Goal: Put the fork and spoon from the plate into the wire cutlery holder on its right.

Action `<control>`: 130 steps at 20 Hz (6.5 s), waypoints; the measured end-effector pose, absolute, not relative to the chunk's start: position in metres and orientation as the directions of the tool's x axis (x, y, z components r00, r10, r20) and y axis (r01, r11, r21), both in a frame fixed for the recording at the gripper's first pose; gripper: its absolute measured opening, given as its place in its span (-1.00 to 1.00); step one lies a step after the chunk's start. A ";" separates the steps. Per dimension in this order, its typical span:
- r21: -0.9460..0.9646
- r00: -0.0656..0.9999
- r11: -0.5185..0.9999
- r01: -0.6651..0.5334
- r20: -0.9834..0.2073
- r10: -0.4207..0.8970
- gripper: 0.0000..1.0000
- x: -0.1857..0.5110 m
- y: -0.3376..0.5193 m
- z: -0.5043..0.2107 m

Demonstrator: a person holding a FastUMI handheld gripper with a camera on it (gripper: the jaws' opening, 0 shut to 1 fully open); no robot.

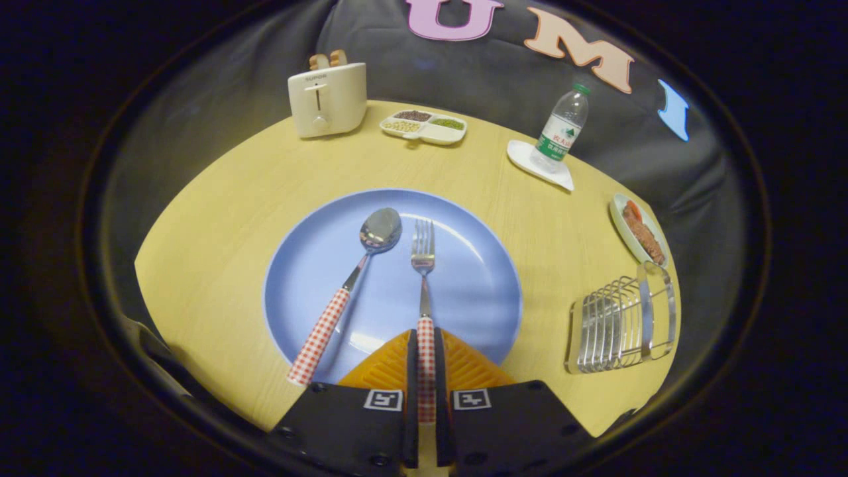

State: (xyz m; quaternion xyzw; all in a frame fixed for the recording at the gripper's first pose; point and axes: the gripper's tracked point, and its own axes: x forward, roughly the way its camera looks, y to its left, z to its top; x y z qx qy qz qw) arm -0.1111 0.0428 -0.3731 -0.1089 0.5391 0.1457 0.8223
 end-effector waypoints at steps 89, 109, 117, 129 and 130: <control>0.088 0.589 0.961 -0.263 -0.774 0.232 0.95 -0.070 0.023 -0.288; 0.096 0.455 0.963 -0.250 -0.867 0.205 0.43 -0.117 0.102 -0.377; 0.057 0.447 0.962 -0.267 -0.877 0.175 -0.61 -0.117 0.094 -0.378; 0.126 0.376 0.927 -0.354 -0.888 0.265 -0.74 -0.115 0.062 -0.327; 0.119 0.375 0.925 -0.360 -0.890 0.260 -0.74 -0.114 0.053 -0.323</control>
